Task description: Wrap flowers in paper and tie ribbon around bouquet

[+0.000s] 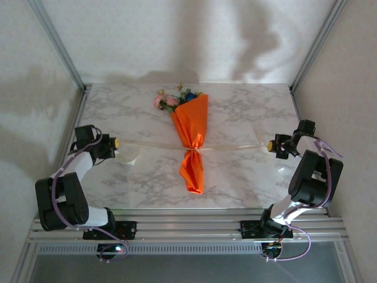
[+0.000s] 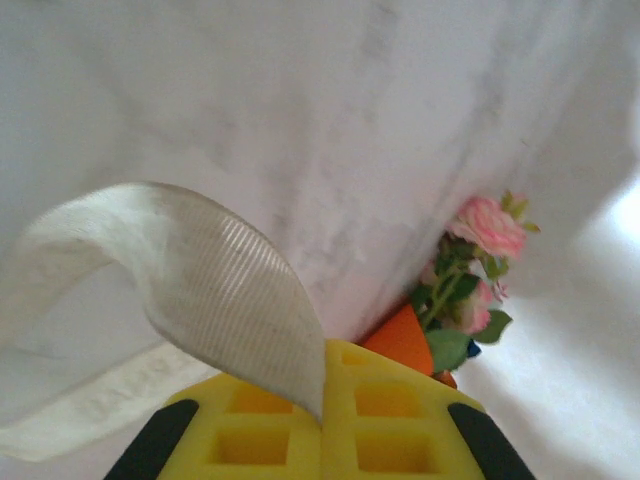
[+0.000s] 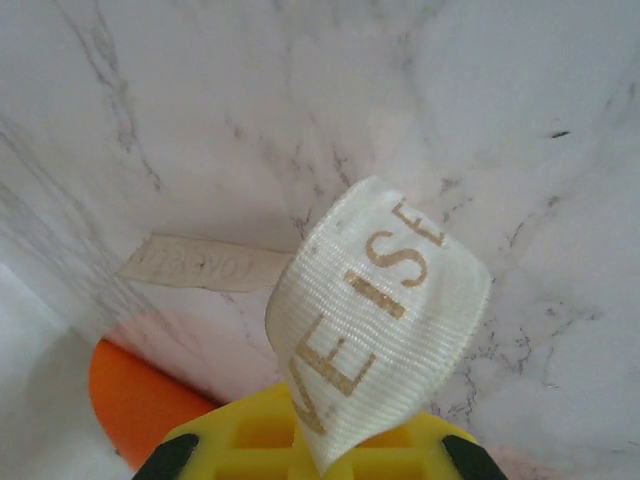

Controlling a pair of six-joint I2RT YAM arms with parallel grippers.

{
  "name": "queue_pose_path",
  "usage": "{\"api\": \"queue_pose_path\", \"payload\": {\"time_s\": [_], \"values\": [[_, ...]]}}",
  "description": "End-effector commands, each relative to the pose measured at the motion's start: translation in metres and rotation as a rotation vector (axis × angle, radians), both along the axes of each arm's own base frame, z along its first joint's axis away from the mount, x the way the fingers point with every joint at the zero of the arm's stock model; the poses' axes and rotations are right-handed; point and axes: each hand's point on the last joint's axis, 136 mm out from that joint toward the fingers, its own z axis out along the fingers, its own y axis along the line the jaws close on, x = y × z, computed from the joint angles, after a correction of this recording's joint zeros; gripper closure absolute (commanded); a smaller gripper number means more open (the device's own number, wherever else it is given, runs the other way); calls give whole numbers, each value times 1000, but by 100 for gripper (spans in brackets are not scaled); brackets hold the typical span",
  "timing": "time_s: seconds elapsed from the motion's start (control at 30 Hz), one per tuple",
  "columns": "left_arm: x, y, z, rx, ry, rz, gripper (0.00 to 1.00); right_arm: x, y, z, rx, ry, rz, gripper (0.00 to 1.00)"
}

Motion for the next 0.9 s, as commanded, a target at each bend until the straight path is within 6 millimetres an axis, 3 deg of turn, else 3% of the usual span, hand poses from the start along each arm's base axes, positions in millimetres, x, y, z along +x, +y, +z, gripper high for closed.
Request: {"api": "queue_pose_path", "payload": {"time_s": [0.0,0.1,0.13,0.3,0.5,0.57,0.67,0.77,0.87], "values": [[18,-27,40,69,-110,-50,100,-9,4,7,-103,43,52,92],[16,-69,49,56,-128,-150,100,-21,21,10,-140,90,104,61],[14,-77,50,52,-129,-166,100,-23,28,12,-151,94,119,55],[10,-100,64,24,-159,-204,100,-37,99,18,-118,96,200,39],[25,-117,100,24,-222,-270,100,-24,180,27,-60,8,316,37],[31,-136,111,7,-251,-335,100,2,211,52,-93,-134,455,38],[39,-172,131,-15,-298,-442,100,34,271,111,-234,-463,810,42],[46,-204,145,-17,-319,-523,100,30,312,139,-391,-671,1095,43],[47,-241,147,-36,-309,-606,100,28,320,149,-466,-844,1190,44]]}}
